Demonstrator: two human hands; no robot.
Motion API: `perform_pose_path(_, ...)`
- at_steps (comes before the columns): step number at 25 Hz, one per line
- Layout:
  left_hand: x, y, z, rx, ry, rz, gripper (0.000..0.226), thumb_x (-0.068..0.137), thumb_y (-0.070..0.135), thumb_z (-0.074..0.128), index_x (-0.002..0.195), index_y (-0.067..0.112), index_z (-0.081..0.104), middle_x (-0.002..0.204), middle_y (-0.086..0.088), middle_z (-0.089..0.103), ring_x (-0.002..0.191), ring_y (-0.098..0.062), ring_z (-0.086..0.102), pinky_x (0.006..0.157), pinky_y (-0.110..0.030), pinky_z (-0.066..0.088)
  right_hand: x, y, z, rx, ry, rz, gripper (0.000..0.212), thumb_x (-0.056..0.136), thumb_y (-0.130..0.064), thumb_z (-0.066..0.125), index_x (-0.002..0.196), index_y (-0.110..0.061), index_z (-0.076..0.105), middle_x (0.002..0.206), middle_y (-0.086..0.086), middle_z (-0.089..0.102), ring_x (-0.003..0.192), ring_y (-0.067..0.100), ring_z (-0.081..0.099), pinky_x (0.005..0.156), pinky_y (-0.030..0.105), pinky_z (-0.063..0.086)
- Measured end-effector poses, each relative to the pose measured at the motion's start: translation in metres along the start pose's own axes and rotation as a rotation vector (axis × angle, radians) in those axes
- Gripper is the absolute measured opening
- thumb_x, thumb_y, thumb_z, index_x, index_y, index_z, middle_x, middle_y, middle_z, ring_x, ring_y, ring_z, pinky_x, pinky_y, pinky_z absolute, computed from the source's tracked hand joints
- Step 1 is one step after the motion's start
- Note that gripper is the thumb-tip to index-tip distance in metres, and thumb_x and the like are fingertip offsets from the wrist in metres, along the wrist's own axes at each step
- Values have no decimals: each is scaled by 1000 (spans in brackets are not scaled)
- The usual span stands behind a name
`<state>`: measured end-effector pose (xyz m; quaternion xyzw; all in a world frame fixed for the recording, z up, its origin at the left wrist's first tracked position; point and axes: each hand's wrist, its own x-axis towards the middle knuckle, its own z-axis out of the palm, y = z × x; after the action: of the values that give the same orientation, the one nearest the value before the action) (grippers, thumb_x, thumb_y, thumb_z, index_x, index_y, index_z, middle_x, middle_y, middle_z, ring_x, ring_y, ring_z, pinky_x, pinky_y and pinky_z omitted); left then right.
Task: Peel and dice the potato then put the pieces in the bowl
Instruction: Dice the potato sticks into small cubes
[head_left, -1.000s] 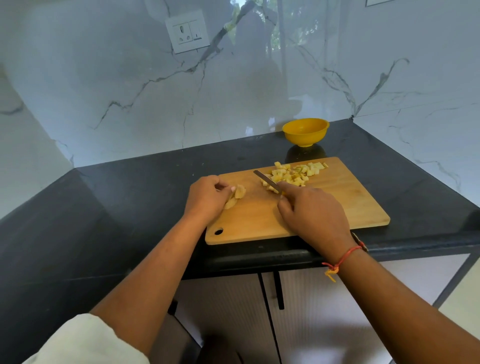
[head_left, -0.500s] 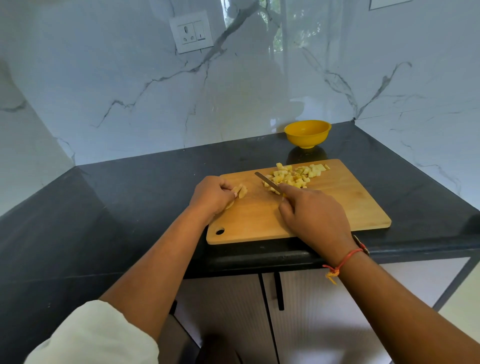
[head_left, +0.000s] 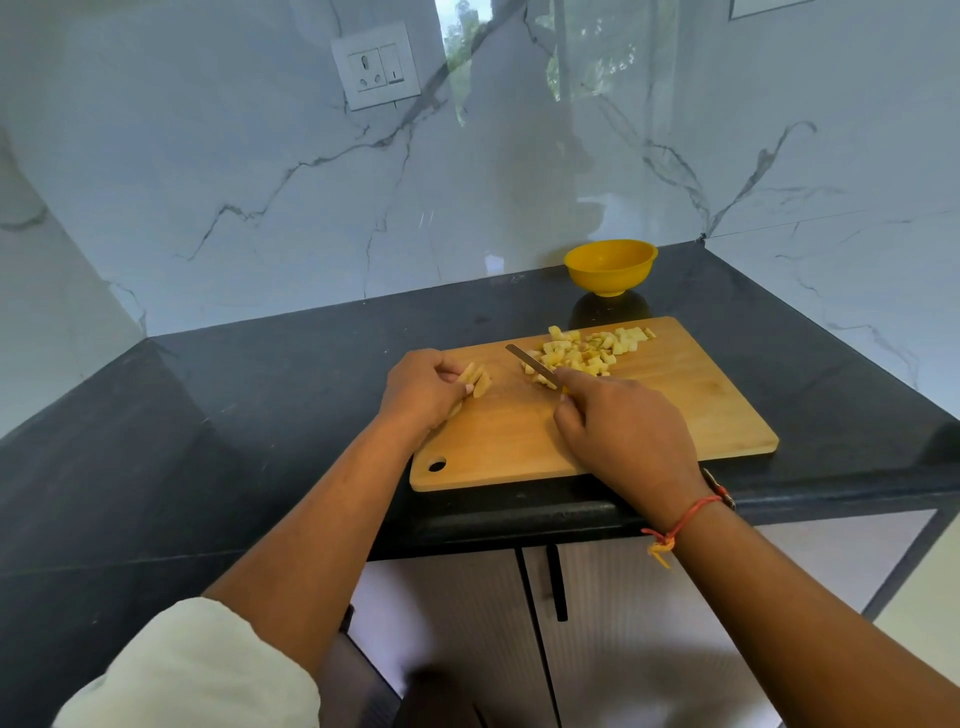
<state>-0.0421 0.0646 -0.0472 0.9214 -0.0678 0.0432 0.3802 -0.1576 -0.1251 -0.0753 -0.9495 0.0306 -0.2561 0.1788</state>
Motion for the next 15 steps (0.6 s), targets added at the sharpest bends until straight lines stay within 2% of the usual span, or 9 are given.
perform_pose_path(3,-6,1,-3,-24,84,73,17,94,24,68,110,21,70,107,6,66,89,-4,57,76,-18,46,0,0,-1,3,-5,2,40,102,-41,40,139,-35,54,83,-11,62,70,6,54,56,24,47)
perform_pose_path(5,-15,6,-2,-41,82,156,18,96,25,64,113,24,70,107,10,65,88,-2,57,70,-12,40,-1,-1,-3,8,-11,12,40,102,-41,40,139,-36,54,84,-11,61,71,7,55,56,25,47)
perform_pose_path(8,-34,13,8,37,0,287,22,97,26,63,117,27,71,108,16,66,89,6,55,70,-8,37,-2,-3,-5,6,-12,32,40,102,-40,41,140,-36,53,82,-12,57,71,8,55,58,29,51)
perform_pose_path(10,-40,14,15,133,-19,381,23,97,26,62,118,24,72,111,12,70,88,4,55,74,-6,37,-1,-5,-6,5,-11,39,41,102,-39,41,140,-36,53,84,-9,62,71,9,53,56,28,47)
perform_pose_path(13,-45,12,21,193,16,453,19,96,27,64,110,21,75,104,5,72,86,-1,55,80,-14,43,-1,-7,-8,-1,-39,57,41,102,-39,42,141,-37,53,86,-5,65,71,10,50,52,27,40)
perform_pose_path(15,-46,10,22,176,41,464,17,95,27,65,106,20,77,99,5,72,81,0,53,75,-10,39,-4,-9,-11,5,-47,93,42,101,-39,43,141,-39,54,84,-4,63,68,11,51,49,27,37)
